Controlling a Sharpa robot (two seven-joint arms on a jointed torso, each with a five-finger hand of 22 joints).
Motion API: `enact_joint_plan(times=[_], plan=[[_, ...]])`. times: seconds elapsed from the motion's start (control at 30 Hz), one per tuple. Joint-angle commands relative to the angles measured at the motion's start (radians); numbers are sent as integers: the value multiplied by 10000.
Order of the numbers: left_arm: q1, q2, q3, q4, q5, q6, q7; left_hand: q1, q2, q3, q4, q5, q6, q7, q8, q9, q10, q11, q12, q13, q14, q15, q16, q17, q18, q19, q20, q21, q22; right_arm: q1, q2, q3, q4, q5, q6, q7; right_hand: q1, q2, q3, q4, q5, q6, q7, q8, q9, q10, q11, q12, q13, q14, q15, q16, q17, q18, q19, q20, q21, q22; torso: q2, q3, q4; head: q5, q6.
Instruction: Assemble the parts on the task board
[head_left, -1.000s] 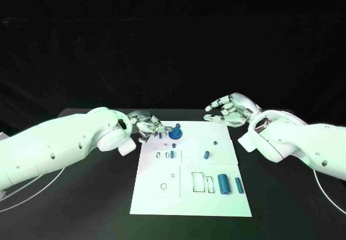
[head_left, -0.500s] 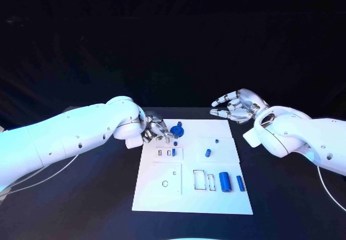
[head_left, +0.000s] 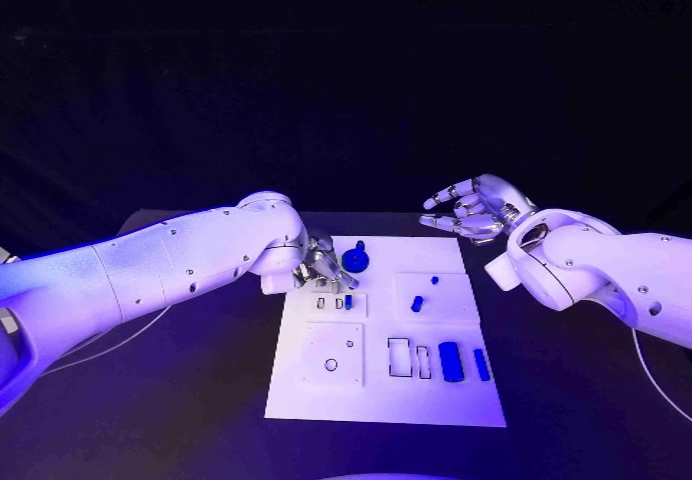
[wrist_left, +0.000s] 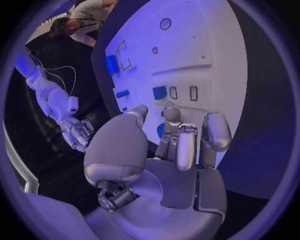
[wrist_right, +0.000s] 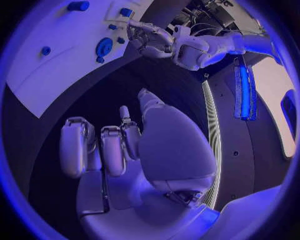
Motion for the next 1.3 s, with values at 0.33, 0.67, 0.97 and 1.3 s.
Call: enact_joint_plan(times=[0.33,0.67,0.97,1.3], plan=[[26,298,-42,-277,-33,691,-237,-111,10,-72,3,-22,-96,-14,41,40,-81,10,14,-13,560,0,49,1135,-91,120,17,65,63,-4,81,1,-72,-72,-248,204,-88,-16,-61,-16,92,-80,-10,81,12,-126,-2,-110,842,501,43,-40,640,136,-117,-25,-207,443,10,-7,5,-3,-56],[20,418,-76,-363,81,861,-205,-44,49,-66,-19,3,-102,-19,60,92,-97,8,26,-5,557,4,48,1136,-88,104,23,61,49,-15,154,-1,-116,-97,-237,159,-91,-3,-56,-12,119,-93,-9,93,15,-148,-1,-132,821,497,42,-58,615,142,-130,-26,-253,410,1,-3,11,-17,-100],[16,451,-91,-370,185,909,-163,154,74,-58,-33,27,-124,-24,92,203,-142,5,28,-24,557,3,51,1149,-89,101,28,71,70,-24,203,-3,-143,-144,-162,94,-86,7,-50,-13,141,-96,-10,101,17,-167,-2,-152,801,494,41,-68,600,153,-149,-27,-305,370,2,-5,10,-12,-139],[4,477,-126,-408,258,986,-98,383,96,-32,-41,40,-141,-29,123,318,-164,2,57,0,556,4,53,1161,-88,83,33,72,72,-36,250,-5,-169,-217,-99,36,-84,16,-44,-14,164,-103,-9,108,19,-159,-2,-143,808,512,40,-46,659,142,-127,-29,-271,399,1,-1,9,-31,-178]])
